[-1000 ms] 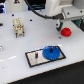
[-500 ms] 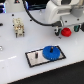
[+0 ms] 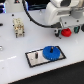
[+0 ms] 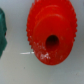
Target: Insert the blue gear onto the right peg, followed by the red gear
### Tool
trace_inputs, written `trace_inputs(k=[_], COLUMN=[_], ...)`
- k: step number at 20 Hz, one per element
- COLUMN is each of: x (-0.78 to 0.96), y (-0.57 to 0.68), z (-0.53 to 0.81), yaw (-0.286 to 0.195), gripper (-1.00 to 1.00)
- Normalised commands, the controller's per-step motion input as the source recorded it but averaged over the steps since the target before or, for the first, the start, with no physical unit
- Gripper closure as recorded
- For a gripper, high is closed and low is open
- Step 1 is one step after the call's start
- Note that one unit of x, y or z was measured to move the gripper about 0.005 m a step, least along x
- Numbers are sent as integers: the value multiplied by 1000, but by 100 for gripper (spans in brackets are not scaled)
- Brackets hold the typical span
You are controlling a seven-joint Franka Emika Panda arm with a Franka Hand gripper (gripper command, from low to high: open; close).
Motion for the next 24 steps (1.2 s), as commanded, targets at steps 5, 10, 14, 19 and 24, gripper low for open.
trace_inputs(k=[5,10,14,19,24], x=[-169,-173,4,153,331], y=[28,10,-12,-98,-208], z=[-1,17,293,592,604], yaw=[0,0,0,0,0], gripper=[100,100,100,100,100])
